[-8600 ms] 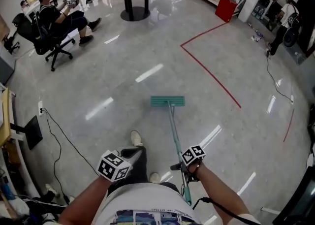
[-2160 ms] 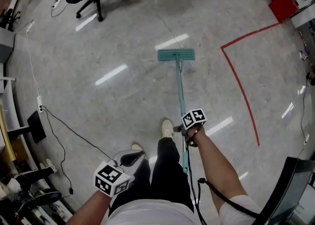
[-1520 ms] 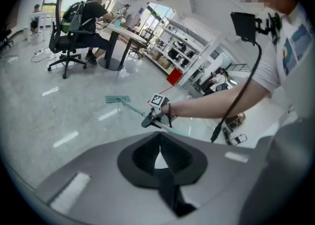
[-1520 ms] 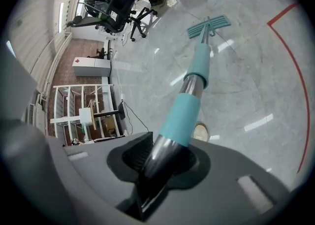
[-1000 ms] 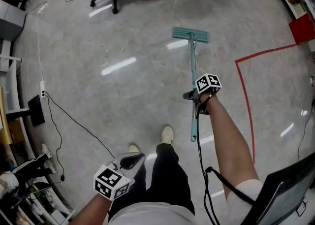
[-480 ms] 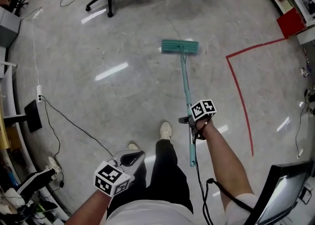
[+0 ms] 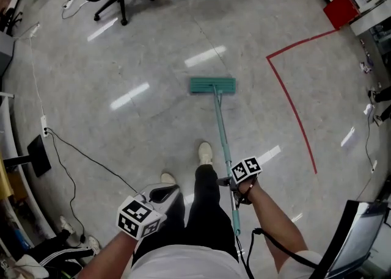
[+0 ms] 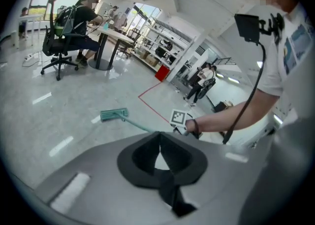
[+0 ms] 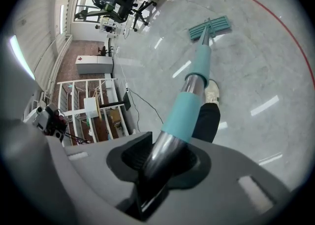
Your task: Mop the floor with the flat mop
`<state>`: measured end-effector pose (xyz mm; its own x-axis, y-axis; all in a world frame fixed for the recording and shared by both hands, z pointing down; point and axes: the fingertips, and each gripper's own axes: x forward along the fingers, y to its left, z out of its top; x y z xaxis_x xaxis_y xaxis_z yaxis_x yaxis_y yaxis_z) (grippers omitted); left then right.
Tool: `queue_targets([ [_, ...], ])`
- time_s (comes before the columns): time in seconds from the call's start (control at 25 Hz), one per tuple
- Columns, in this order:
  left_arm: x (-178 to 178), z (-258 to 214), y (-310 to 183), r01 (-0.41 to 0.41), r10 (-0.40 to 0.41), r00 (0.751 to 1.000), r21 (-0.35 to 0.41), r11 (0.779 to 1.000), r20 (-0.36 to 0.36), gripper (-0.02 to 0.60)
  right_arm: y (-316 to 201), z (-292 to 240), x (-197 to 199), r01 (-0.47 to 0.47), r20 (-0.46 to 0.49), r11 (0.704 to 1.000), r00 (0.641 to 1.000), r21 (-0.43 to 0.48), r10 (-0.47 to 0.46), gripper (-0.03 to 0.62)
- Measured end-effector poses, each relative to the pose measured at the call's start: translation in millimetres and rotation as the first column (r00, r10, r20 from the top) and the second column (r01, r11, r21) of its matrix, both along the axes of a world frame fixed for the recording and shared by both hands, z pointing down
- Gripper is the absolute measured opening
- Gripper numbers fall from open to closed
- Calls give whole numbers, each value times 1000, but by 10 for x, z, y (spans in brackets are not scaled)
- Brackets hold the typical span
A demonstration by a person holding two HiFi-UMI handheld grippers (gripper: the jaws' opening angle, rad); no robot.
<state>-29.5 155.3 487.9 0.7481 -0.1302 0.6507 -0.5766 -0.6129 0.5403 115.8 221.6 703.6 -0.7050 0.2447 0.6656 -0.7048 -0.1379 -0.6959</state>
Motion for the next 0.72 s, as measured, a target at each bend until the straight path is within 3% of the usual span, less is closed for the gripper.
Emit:
queue_targets([
  [0.32, -215, 65, 318, -30, 30, 1000, -6, 1000, 2, 6, 797, 62, -333, 37, 6, 998, 999, -47, -37, 101],
  [0.72, -365, 89, 399, -17, 18, 1000, -16, 1000, 17, 6, 716, 321, -478, 56, -18, 998, 998, -19, -56, 101],
])
